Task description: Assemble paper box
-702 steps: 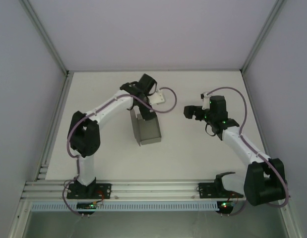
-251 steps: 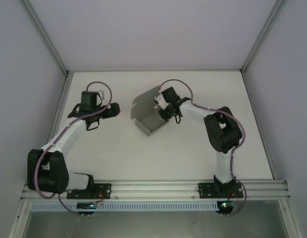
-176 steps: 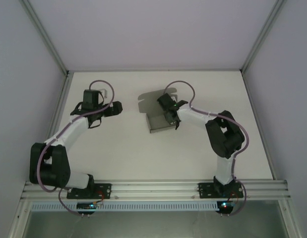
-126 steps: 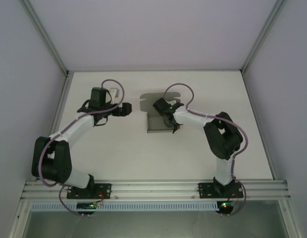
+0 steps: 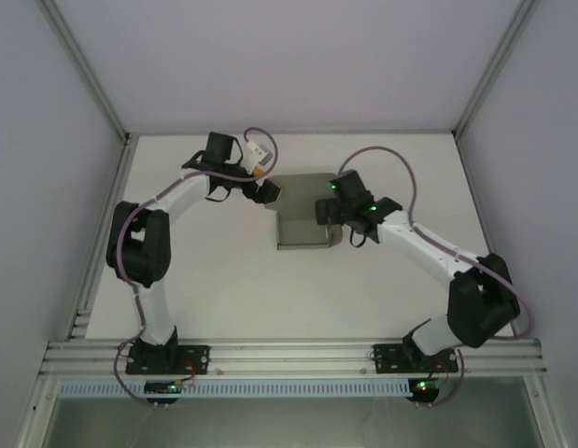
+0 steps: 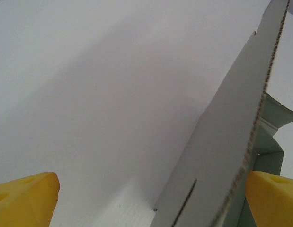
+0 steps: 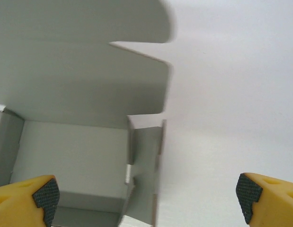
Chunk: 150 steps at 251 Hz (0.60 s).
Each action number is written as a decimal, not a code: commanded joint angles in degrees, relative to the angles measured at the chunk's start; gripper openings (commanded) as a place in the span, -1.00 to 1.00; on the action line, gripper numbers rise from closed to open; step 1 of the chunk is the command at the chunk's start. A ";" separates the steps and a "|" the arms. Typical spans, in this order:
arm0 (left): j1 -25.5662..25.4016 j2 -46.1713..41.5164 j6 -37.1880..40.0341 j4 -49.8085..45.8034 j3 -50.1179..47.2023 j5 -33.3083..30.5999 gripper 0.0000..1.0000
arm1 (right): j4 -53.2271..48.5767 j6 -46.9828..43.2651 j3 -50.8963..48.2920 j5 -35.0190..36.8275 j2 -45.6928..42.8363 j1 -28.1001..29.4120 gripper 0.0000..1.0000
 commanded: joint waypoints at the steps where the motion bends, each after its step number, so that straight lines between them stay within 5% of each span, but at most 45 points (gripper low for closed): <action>1: -0.53 3.16 5.92 -6.29 4.30 8.31 0.92 | 0.18 1.86 -4.10 -6.35 -3.86 -5.30 0.98; 24: -1.33 4.78 9.66 -10.55 7.05 11.18 0.67 | -1.18 2.86 -6.31 -6.89 -6.50 -8.77 0.99; 55: -2.68 5.93 11.36 -9.16 6.64 4.40 0.26 | -2.99 3.57 -7.26 -9.28 -8.87 -11.71 0.99; 91: -2.97 7.09 11.23 -10.32 8.35 4.00 -1.00 | -2.77 3.04 -7.96 -11.28 -9.77 -13.32 0.99; 150: -4.02 -5.27 13.26 1.13 -1.43 0.48 -1.00 | -3.89 2.71 -9.41 -19.95 -12.60 -21.36 0.98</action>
